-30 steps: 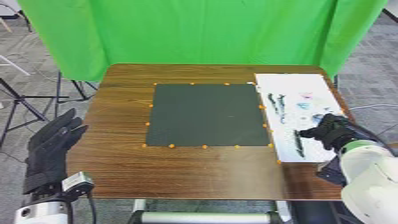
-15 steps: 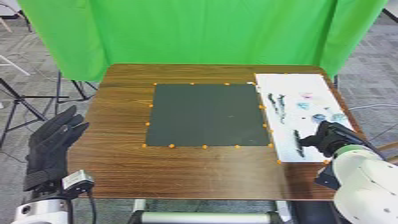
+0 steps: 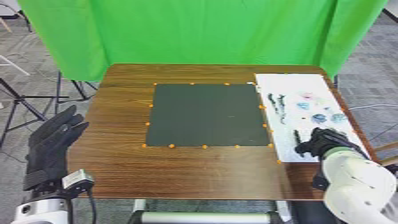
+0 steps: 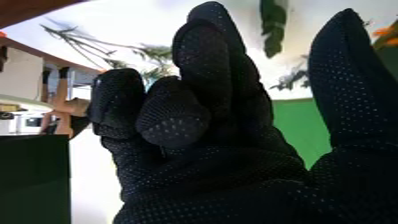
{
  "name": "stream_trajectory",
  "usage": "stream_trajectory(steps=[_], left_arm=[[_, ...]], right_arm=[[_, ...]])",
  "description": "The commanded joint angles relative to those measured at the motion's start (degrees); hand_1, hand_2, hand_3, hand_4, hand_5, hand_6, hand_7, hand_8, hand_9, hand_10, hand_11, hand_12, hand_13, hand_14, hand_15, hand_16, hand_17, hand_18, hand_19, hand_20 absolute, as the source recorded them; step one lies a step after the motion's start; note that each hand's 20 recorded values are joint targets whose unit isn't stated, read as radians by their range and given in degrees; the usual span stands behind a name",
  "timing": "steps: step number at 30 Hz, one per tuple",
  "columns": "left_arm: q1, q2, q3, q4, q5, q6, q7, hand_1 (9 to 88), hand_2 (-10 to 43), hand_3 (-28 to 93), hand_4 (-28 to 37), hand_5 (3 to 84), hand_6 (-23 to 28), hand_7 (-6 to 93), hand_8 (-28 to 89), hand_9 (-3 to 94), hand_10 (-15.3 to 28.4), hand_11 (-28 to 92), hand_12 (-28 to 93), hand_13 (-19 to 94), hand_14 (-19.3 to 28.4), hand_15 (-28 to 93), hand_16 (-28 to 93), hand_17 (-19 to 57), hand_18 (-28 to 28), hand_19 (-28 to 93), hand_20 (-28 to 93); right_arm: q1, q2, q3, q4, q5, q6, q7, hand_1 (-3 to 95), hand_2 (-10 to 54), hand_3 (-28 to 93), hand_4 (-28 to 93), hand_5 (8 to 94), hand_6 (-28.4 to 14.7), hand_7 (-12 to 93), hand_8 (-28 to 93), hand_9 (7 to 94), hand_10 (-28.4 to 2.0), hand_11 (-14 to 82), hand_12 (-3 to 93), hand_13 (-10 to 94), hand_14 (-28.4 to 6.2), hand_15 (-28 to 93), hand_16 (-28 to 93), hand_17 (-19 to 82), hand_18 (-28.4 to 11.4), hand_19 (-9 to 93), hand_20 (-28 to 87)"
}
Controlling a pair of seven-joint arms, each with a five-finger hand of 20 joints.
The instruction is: Arrange flowers
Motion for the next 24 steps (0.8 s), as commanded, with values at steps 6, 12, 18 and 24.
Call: stream_trajectory(steps=[6,12,18,24], left_arm=[[0.0,-1.21,-0.14,0.28,0.92,-1.03,-0.96,25.8,4.9,82,-20.2,38.9,9.7,15.9,-11,32.6,19.0,35,5,21,25.9,61,-17,-9.5,20.5,58,1],[-0.31,-1.87,-0.17,0.37,1.53,-1.66,-1.61,25.8,4.9,83,-20.2,38.9,9.7,15.9,-11,32.6,18.9,35,5,21,25.9,61,-17,-9.5,20.5,58,1],[-0.67,-2.19,-0.17,0.48,1.86,-1.98,-1.79,25.8,4.9,82,-20.2,38.9,9.7,15.9,-11,32.6,19.0,35,6,21,25.9,61,-17,-9.5,20.5,58,1],[-0.49,-2.65,-0.5,0.41,2.23,-2.25,-2.09,25.8,4.9,83,-20.1,38.8,9.7,15.9,-11,32.6,19.0,35,5,21,26.0,61,-17,-9.5,20.5,58,1]], right_arm=[[3.86,0.37,-5.12,3.5,-2.03,-1.51,2.43,27.4,4.3,68,-19,66.6,-11.7,29,-7,69.5,-20.8,59.5,31.5,77,-9.3,82,27,52,-23.4,93,27],[7.29,0.58,-10.7,6.04,-3.95,-2.82,3.0,27.4,4.2,68,-19,66.7,-11.6,30,-7,69.5,-20.7,59.4,31.5,77,-9.3,82,27,52,-23.4,93,27],[9.24,0.17,-14.13,8.66,-4.28,-4.39,3.92,28.5,3.0,69,-19,67.2,-11.3,32,-7,69.8,-20.6,59.4,31.5,77,-9.2,82,27,52,-23.3,93,26],[8.64,-1.01,-14.84,10.44,-3.04,-5.38,4.13,29.8,1.8,70,-20,67.6,-11.0,33,-8,70.0,-20.5,59.4,31.2,77,-9.0,82,26,52,-23.0,93,25]])
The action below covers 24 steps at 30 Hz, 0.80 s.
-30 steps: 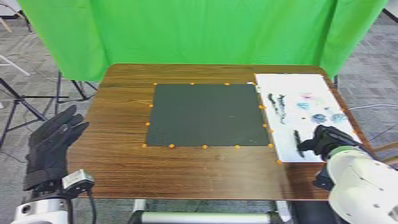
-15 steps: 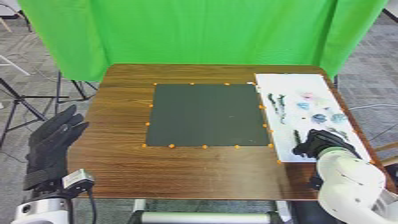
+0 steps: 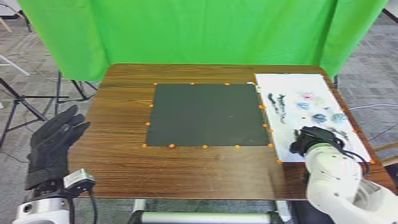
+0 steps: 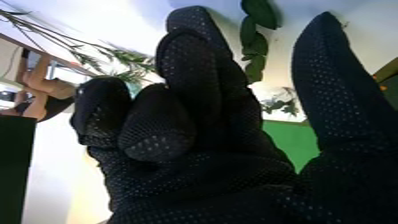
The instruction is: Arrange flowers
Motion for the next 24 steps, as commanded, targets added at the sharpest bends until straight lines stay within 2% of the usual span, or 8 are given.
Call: stream_trajectory(steps=[1,7,10,15,18,22,23,24], left_arm=[[0.44,-0.94,-0.49,0.01,0.81,-0.91,-0.63,25.8,4.9,83,-20.0,38.8,9.7,15.8,-11,32.6,19.0,35,5,21,26.0,61,-17,-9.5,20.5,58,1],[0.67,-0.96,-0.67,-0.09,0.82,-0.71,-0.46,25.8,5.0,83,-19.8,38.8,9.6,16.1,-11,32.6,19.0,35,6,21,26.0,61,-17,-9.5,20.5,58,1],[0.36,-1.39,-0.96,0.03,1.22,-1.27,-1.11,25.9,5.1,83,-19.9,38.7,9.6,16.1,-11,32.6,19.0,35,5,21,26.0,61,-17,-9.5,20.5,58,1],[0.23,-1.44,-0.88,0.04,1.47,-1.39,-1.28,25.9,5.0,83,-19.8,38.8,9.6,16.1,-11,32.6,19.0,35,5,21,25.9,61,-17,-9.5,20.5,58,1],[0.34,-1.37,-0.9,-0.01,1.29,-1.21,-1.13,25.9,5.1,83,-19.8,38.8,9.7,16.1,-11,32.6,19.0,35,5,21,25.9,61,-17,-9.5,20.5,58,1],[0.49,-1.42,-1.0,0.02,1.22,-1.2,-1.07,25.9,5.2,83,-19.8,38.8,9.7,16.0,-11,32.6,19.0,35,5,21,25.9,61,-17,-9.5,20.5,58,1],[0.69,-0.47,-0.71,0.02,0.37,-0.51,-0.29,25.9,5.2,83,-19.8,38.8,9.7,16.0,-11,32.6,19.0,35,5,21,25.9,61,-17,-9.5,20.5,58,1],[0.71,-0.52,-0.69,0.05,0.28,-0.54,-0.25,25.9,5.2,83,-19.8,38.8,9.7,16.1,-11,32.6,19.0,35,5,21,25.9,61,-17,-9.5,20.6,58,1]], right_arm=[[-2.44,-2.01,-1.97,4.44,1.8,-2.37,0.46,29.9,1.8,70,-20,67.7,-10.9,34,-8,70.0,-20.5,59.4,31.2,77,-9.0,82,26,52,-23.0,93,25],[-3.77,-3.7,-1.69,4.69,2.77,-2.89,-0.86,31.5,1.9,71,-20,69.0,-9.8,36,-8,70.9,-19.6,59.6,31.2,77,-8.8,82,26,52,-23.0,93,25],[-3.67,-4.41,-2.52,5.07,2.74,-2.84,-0.89,32.7,2.5,72,-20,70.0,-8.8,38,-8,71.7,-19.0,59.7,31.2,78,-8.5,82,26,52,-23.0,93,25],[-4.32,-5.62,-2.85,5.35,2.49,-3.26,-2.29,35.1,2.0,73,-21,71.4,-7.5,40,-9,73.4,-17.9,59.9,31.1,79,-7.6,82,26,52,-23.2,93,26],[-4.57,-6.16,-3.23,5.5,2.14,-3.51,-2.91,39.1,0.3,73,-24,72.1,-6.3,40,10,75.0,-17.1,59.6,31.3,80,-6.9,82,25,52,-23.3,93,27],[-5.02,-7.15,-3.16,5.64,2.75,-3.17,-3.58,42.6,-1.1,72,-25,73.8,-5.4,40,15,76.6,-16.2,59.5,31.3,81,-6.5,82,25,52,-23.3,93,27],[-4.93,-7.19,-3.39,5.72,2.39,-2.74,-3.83,44.3,-1.2,72,-25,74.4,-5.1,40,16,77.2,-15.9,59.5,31.3,81,-6.4,82,25,53,-23.3,93,28],[-5.11,-7.09,-3.32,5.66,2.45,-2.24,-4.04,45.6,-1.4,72,-26,75.0,-4.9,40,16,78.0,-15.6,59.4,31.2,82,-6.4,82,25,53,-23.2,93,28]])
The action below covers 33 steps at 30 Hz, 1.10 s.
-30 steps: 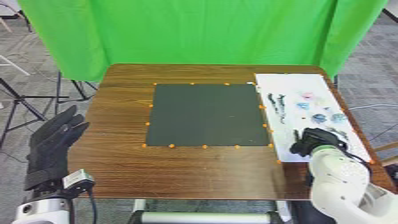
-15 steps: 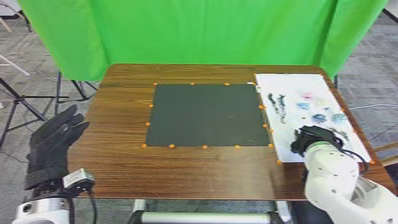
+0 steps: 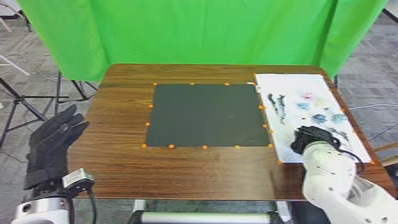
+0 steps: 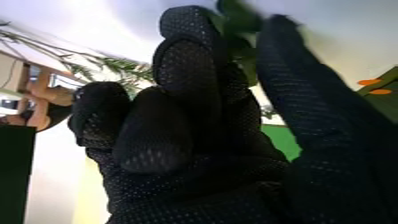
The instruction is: Arrange flowers
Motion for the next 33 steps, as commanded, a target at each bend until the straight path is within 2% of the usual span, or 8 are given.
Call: stream_trajectory(steps=[1,4,5,9,10,21,23,33], left_arm=[[0.69,0.38,0.01,0.02,-0.58,0.21,0.43,25.9,5.2,83,-19.8,38.8,9.7,16.1,-11,32.6,19.0,35,5,21,25.9,61,-17,-9.5,20.6,58,1],[0.78,0.28,-0.22,-0.04,-0.36,0.18,0.21,25.9,5.2,83,-19.7,38.9,9.7,16.0,-11,32.6,19.0,35,5,21,25.9,61,-17,-9.5,20.6,58,1],[0.84,1.12,0.06,-0.03,-1.23,0.74,0.98,26.0,5.2,83,-19.8,38.9,9.7,16.0,-11,32.6,19.0,35,5,21,25.9,61,-17,-9.5,20.6,58,1],[1.04,1.0,-0.02,-0.05,-1.15,0.73,0.9,25.9,5.2,83,-19.7,38.9,9.7,16.0,-11,32.6,19.0,35,5,21,25.9,61,-17,-9.5,20.6,58,1],[1.16,1.7,0.16,-0.06,-1.89,1.14,1.52,25.9,5.2,83,-19.7,38.9,9.7,16.0,-11,32.6,19.0,35,5,21,25.9,61,-17,-9.5,20.6,58,1],[1.52,1.92,0.08,-0.29,-1.89,1.55,1.69,25.8,5.2,83,-19.9,38.9,9.8,16.0,-11,32.6,19.0,35,5,21,25.9,61,-17,-9.6,20.7,58,1],[1.62,2.68,0.29,-0.29,-2.62,2.07,2.32,25.8,5.2,83,-19.9,38.9,9.8,16.0,-11,32.6,19.0,35,5,21,25.9,61,-17,-9.6,20.7,58,1],[1.73,2.02,0.2,-0.45,-1.91,1.87,1.7,25.8,5.1,83,-20.0,38.9,9.8,16.0,-11,32.6,19.0,35,5,21,25.9,61,-17,-9.6,20.7,58,1]], right_arm=[[-5.82,-3.17,-4.18,3.36,3.9,-0.94,-2.62,46.5,-1.5,72,-26,75.4,-4.7,40,16,78.4,-15.3,59.3,31.2,82,-6.3,82,25,53,-23.2,93,28],[-6.18,-3.11,-3.77,2.92,3.27,-0.37,-3.34,48.2,-1.9,72,-27,76.1,-4.4,39,17,79.1,-14.9,59.0,31.3,82,-6.0,82,25,53,-23.1,93,29],[-6.22,-2.88,-3.62,2.66,3.33,0.1,-3.49,48.5,-2.0,72,-27,76.5,-4.2,39,17,79.3,-14.9,58.9,31.2,82,-6.0,82,25,53,-23.1,93,29],[-6.25,-2.1,-3.0,1.85,3.13,1.72,-3.78,49.9,-2.2,73,-28,77.4,-3.9,38,19,80.2,-14.8,58.3,31.0,83,-5.6,81,25,54,-23.0,93,29],[-6.19,-1.94,-2.77,1.67,3.12,1.94,-3.79,50.2,-2.2,73,-28,77.7,-3.9,38,19,80.6,-14.8,57.9,30.9,83,-5.5,81,25,54,-22.9,93,29],[-5.29,2.58,-1.25,-1.87,1.18,6.72,-5.52,52.3,-1.4,73,-28,79.3,-4.2,35,23,82.0,-14.2,56.9,31.0,84,-5.8,81,26,55,-22.2,93,32],[-4.75,3.76,-1.1,-2.61,0.71,7.4,-5.83,52.4,-1.4,74,-28,79.2,-4.2,35,24,82.1,-14.0,57.0,31.0,84,-5.7,81,26,55,-22.0,93,32],[-3.44,7.59,0.36,-4.76,-1.24,9.72,-7.05,52.7,-1.2,74,-28,78.8,-4.5,36,24,82.0,-13.8,57.4,31.2,85,-5.1,81,26,56,-21.5,93,33]])
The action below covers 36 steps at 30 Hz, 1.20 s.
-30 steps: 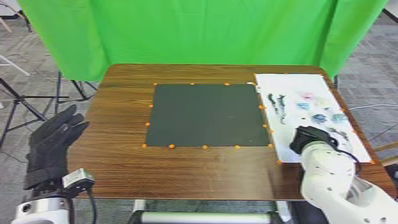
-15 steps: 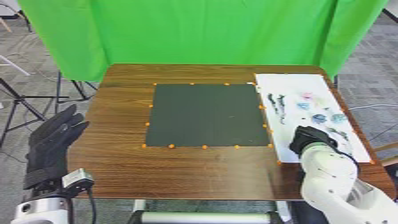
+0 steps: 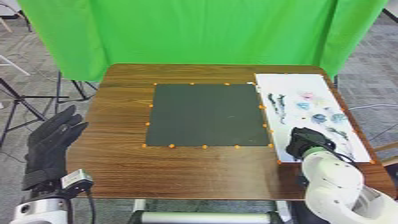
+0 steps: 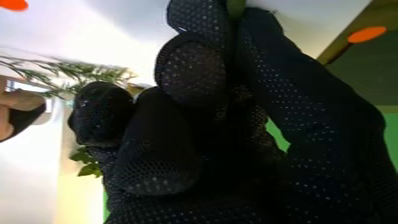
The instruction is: Arrange flowers
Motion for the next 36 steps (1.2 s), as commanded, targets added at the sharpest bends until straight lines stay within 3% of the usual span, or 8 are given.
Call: stream_trajectory(steps=[1,9,11,14,16,21,34,36], left_arm=[[0.95,-0.3,0.03,-0.42,0.15,0.39,-0.16,25.8,5.1,83,-20.1,38.9,9.8,16.0,-11,32.6,19.0,35,5,21,25.9,61,-17,-9.6,20.7,58,1],[0.72,-0.44,-0.02,-0.38,0.34,0.36,-0.27,25.7,5.1,83,-20.1,38.9,9.8,15.9,-11,32.6,18.9,35,6,21,25.9,61,-17,-9.6,20.7,58,1],[0.97,-0.71,-0.19,-0.48,0.47,0.16,-0.41,25.8,5.1,83,-20.1,38.9,9.8,16.0,-11,32.6,19.0,35,6,21,26.0,61,-17,-9.6,20.7,58,1],[0.7,-0.73,-0.05,-0.37,0.52,0.06,-0.43,25.7,5.1,83,-20.1,38.9,9.8,16.0,-11,32.6,19.0,35,6,21,25.9,61,-17,-9.6,20.7,58,1],[0.9,-0.38,-0.02,-0.45,0.25,0.36,-0.08,25.8,5.1,83,-20.1,38.9,9.8,16.0,-11,32.6,18.9,35,5,21,25.9,61,-17,-9.6,20.7,58,1],[0.81,0.0,0.08,-0.4,-0.05,0.51,0.09,25.7,5.1,83,-20.1,38.9,9.8,16.0,-11,32.6,18.9,35,5,21,25.9,61,-17,-9.6,20.7,58,1],[0.45,-1.62,-0.34,-0.42,1.63,-0.66,-1.72,25.8,5.2,83,-19.9,39.0,9.9,16.0,-11,32.6,19.0,35,6,21,25.9,61,-17,-9.6,20.7,58,1],[0.54,-1.07,-0.1,-0.37,0.87,-0.26,-1.17,25.9,5.2,83,-19.9,39.0,9.9,16.0,-11,32.6,19.0,35,5,21,25.9,61,-17,-9.6,20.8,58,1]], right_arm=[[0.4,3.54,0.54,-1.35,-1.56,2.38,-0.68,52.6,-1.3,74,-28,78.7,-4.5,36,24,82.0,-13.8,57.4,31.2,85,-5.1,81,26,56,-21.5,93,33],[-0.64,2.88,2.42,-2.13,-1.32,2.26,0.87,51.1,-1.5,76,-28,78.5,-4.6,37,24,82.0,-13.8,57.7,31.2,85,-5.1,81,26,56,-21.4,93,33],[-0.53,1.86,2.97,-2.49,-0.79,-1.91,2.47,47.5,-1.3,77,-27,79.1,-4.8,37,22,82.4,-13.9,56.1,30.5,84,-5.4,80,26,56,-21.2,93,32],[-0.27,1.31,2.99,-2.67,-0.34,-5.67,4.45,36.1,0.9,75,-22,79.5,-6.3,35,0,81.9,-15.0,52.9,30.2,83,-6.8,78,27,55,-21.8,93,29],[-0.16,0.47,3.72,-2.8,1.28,-8.56,5.27,32.9,1.6,75,-21,79.5,-7.2,34,-6,81.3,-15.6,51.8,30.0,82,-7.4,78,27,55,-22.2,93,27],[-0.06,-0.97,4.62,-2.87,3.17,-13.57,6.1,27.4,5.1,71,-20,78.9,-9.6,28,-5,80.0,-18.1,48.8,29.0,80,-8.7,77,27,54,-22.7,93,24],[2.3,-2.18,0.65,-1.76,3.89,-17.46,6.78,24.2,7.0,69,-20,79.0,-10.6,25,-4,79.9,-18.8,46.8,28.5,79,-9.1,78,26,53,-23.3,93,22],[3.08,-2.2,-1.06,-1.0,3.61,-18.48,6.64,25.5,5.6,70,-19,79.0,-10.6,25,-4,79.9,-18.8,46.8,28.4,79,-9.0,78,26,53,-23.3,93,22]])
